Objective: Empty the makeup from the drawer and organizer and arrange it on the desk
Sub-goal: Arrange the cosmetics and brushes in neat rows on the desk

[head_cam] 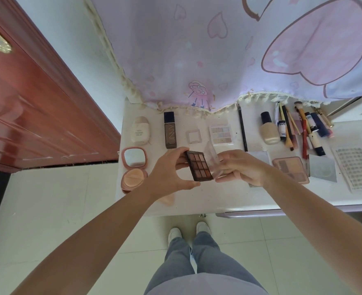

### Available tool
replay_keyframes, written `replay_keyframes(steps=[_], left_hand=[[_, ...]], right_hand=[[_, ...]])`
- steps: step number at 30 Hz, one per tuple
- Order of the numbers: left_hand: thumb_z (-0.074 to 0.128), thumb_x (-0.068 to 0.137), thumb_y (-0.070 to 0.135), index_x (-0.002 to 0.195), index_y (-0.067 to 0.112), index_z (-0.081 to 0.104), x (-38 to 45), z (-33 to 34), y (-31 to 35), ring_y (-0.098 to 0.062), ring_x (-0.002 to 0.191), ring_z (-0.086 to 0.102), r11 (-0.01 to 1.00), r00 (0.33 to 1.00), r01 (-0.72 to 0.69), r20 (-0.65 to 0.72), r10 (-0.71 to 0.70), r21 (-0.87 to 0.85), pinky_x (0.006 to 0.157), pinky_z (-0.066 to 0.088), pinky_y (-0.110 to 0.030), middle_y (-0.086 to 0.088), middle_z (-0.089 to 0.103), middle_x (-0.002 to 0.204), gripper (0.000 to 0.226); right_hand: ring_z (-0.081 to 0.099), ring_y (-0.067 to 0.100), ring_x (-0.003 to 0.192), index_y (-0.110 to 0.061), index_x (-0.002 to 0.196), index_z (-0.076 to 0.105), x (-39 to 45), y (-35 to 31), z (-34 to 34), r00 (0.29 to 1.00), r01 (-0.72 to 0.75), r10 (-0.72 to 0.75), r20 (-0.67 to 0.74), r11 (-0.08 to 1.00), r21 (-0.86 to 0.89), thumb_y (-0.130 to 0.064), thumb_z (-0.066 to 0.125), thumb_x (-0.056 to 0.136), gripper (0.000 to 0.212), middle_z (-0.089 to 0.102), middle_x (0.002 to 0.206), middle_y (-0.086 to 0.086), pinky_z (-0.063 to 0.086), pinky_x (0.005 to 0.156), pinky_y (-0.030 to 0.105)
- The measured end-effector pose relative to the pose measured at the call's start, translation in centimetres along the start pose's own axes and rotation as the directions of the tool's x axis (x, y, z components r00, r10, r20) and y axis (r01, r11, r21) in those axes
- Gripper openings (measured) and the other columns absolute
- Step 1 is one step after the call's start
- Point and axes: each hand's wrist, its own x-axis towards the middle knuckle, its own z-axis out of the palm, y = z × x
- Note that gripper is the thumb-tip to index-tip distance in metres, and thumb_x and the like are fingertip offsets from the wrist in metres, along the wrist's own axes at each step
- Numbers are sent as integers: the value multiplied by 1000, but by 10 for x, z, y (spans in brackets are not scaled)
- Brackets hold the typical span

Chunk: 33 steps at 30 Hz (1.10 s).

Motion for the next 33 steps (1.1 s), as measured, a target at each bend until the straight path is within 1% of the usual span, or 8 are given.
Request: replay_keyframes(steps=[5, 11, 14, 18, 23, 26, 29, 33], left_hand=[[79, 65, 2, 134, 8, 36, -13, 21, -16, -5, 97, 52, 975, 980, 133, -126, -157, -176, 70, 44, 4, 0, 46, 121, 82], [77, 69, 3, 115, 16, 42, -29, 57, -30, -8, 86, 54, 907, 919, 269, -196, -342, -323, 66, 48, -6, 4, 51, 100, 59], [72, 74, 4, 109, 11, 52, -31, 67, -36, -8, 80, 57, 870, 893, 334, -176, -415, -362, 65, 46, -7, -4, 60, 99, 40], [62, 82, 5, 114, 5, 56, -31, 75, -39, -13, 86, 58, 883, 871, 402, -197, -450, -243, 74, 42, -15, -10, 65, 109, 33], [57, 87, 9, 118, 5, 54, -24, 79, -41, -22, 97, 60, 869, 831, 480, -252, -495, -124, 80, 42, -21, -10, 63, 113, 31], [53, 88, 11, 118, 9, 51, -19, 80, -42, -27, 104, 58, 830, 797, 558, -277, -537, -4, 82, 44, -30, -8, 62, 114, 30], [52, 89, 15, 115, 9, 49, -16, 82, -43, -28, 104, 57, 794, 783, 598, -294, -549, 110, 77, 43, -31, -8, 62, 111, 26], [49, 92, 19, 114, 9, 47, -12, 82, -40, -27, 103, 57, 764, 798, 594, -304, -520, 252, 70, 37, -29, -7, 61, 111, 24]], right_hand=[[68, 14, 65, 7, 101, 59, 16, 17, 2, 991, 30, 7, -134, 963, 268, -5, 50, 89, 20, 65, 85, 14, 58, 66, 22], [63, 21, 70, 6, 103, 60, 44, 25, 21, 922, 48, -113, -369, 982, -181, -2, 49, 91, 19, 62, 88, 15, 44, 45, 4], [65, 33, 94, -8, 94, 61, 54, 26, 22, 929, 37, -146, -340, 951, -307, -2, 47, 91, 16, 66, 99, 20, 56, 80, 26], [65, 27, 92, -9, 98, 64, 63, 29, 18, 954, 31, -176, -242, 863, -505, -7, 45, 93, 20, 63, 88, 4, 50, 93, 42], [61, 24, 88, 3, 112, 59, 70, 17, 15, 959, 80, -212, -189, 839, -539, 0, 39, 94, 27, 62, 98, 16, 52, 72, 12], [62, 27, 93, 5, 113, 57, 75, 9, 13, 967, 94, -207, -151, 836, -541, 2, 37, 94, 27, 63, 105, 23, 53, 80, 24], [64, 29, 91, 8, 114, 55, 82, 3, 11, 972, 109, -200, -127, 854, -509, 3, 37, 94, 27, 61, 102, 23, 54, 68, 15], [59, 9, 70, 7, 113, 56, 89, 1, 10, 977, 115, -183, -111, 887, -448, 3, 40, 93, 26, 59, 96, 18, 52, 59, 9]])
